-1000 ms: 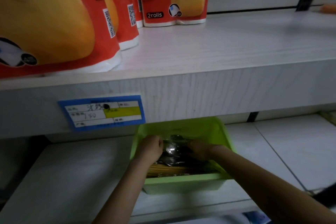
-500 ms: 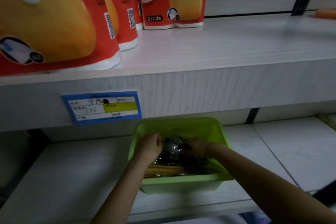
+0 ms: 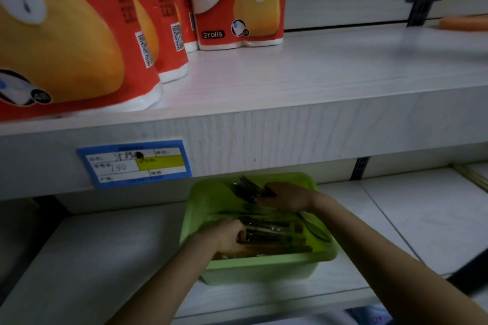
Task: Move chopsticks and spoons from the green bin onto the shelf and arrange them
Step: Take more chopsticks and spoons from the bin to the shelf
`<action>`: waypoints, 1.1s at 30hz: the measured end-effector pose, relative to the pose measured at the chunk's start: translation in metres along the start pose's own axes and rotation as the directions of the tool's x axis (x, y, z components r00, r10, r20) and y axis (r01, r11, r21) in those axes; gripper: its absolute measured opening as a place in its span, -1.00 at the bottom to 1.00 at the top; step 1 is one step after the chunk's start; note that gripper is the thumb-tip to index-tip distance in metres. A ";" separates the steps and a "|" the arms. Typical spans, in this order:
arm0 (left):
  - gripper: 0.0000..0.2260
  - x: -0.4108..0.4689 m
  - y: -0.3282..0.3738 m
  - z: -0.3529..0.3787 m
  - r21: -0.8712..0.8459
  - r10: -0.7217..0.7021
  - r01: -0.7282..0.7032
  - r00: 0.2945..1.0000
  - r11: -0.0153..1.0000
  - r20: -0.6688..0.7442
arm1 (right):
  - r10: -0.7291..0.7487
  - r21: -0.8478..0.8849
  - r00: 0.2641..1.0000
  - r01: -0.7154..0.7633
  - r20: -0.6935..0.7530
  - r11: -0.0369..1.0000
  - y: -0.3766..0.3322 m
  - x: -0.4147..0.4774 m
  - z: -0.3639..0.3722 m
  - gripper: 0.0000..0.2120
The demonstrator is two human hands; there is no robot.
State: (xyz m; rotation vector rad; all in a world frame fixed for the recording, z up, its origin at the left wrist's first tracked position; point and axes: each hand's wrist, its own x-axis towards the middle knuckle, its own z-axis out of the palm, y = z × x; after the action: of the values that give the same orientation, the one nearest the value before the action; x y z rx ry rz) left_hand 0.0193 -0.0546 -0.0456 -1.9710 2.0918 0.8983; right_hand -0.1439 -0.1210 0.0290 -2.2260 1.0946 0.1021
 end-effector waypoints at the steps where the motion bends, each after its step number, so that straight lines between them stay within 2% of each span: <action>1: -0.75 0.001 0.001 0.000 -0.007 0.013 -0.013 1.000 1.000 0.015 | 0.008 0.036 1.000 -0.008 -0.006 0.999 0.000 -0.004 -0.002 -0.66; 4: -0.72 0.004 0.001 0.000 0.022 0.039 -0.040 0.997 0.999 0.063 | 0.063 0.233 0.998 -0.064 0.012 0.970 0.006 -0.015 -0.004 -0.68; 6: -0.72 0.007 0.001 0.002 0.083 0.062 -0.069 0.995 0.994 0.076 | 0.094 0.433 0.993 -0.115 0.070 0.894 0.013 -0.020 -0.002 -0.69; 8: -0.72 0.009 0.003 0.002 0.121 0.088 -0.098 0.992 0.988 0.090 | 0.102 0.537 0.991 -0.135 0.091 0.833 0.020 -0.024 0.001 -0.72; 12: -0.73 0.013 0.010 0.002 0.257 0.134 -0.167 0.981 0.952 0.140 | 0.120 0.658 0.990 -0.138 0.073 0.740 0.029 -0.035 0.001 -0.80; 15: -0.76 0.015 0.014 0.003 0.361 0.142 -0.194 0.976 0.912 0.166 | 0.163 0.666 0.986 -0.152 0.047 0.730 0.032 -0.044 0.000 -0.83; 18: -0.83 0.016 0.012 0.004 0.388 0.153 -0.220 0.968 0.895 0.198 | 0.183 0.685 0.982 -0.167 0.049 0.709 0.032 -0.051 0.000 -0.84; 23: -0.79 0.016 0.004 0.001 0.327 0.164 -0.214 0.971 0.921 0.172 | 0.218 0.704 0.975 -0.183 0.041 0.686 0.031 -0.054 0.002 -0.87; 28: -0.76 0.015 -0.006 -0.013 0.174 0.209 -0.215 0.976 0.961 0.052 | 0.212 0.731 0.977 -0.148 0.005 0.666 0.029 -0.062 0.001 -0.87; 31: -0.71 0.009 -0.002 -0.030 0.072 0.218 -0.219 0.976 0.973 0.017 | 0.207 0.795 0.976 -0.069 -0.072 0.602 0.028 -0.067 0.000 -0.80; 33: -0.68 0.005 0.004 -0.044 0.023 0.233 -0.233 0.972 0.972 0.025 | 0.238 0.859 0.964 -0.017 -0.122 0.512 0.029 -0.069 -0.001 -0.81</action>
State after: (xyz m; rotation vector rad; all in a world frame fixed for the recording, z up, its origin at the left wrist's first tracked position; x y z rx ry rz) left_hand 0.0282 -0.0813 -0.0107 -1.7188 2.3447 0.9212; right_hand -0.2104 -0.0873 0.0378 -1.2462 1.0886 -0.5509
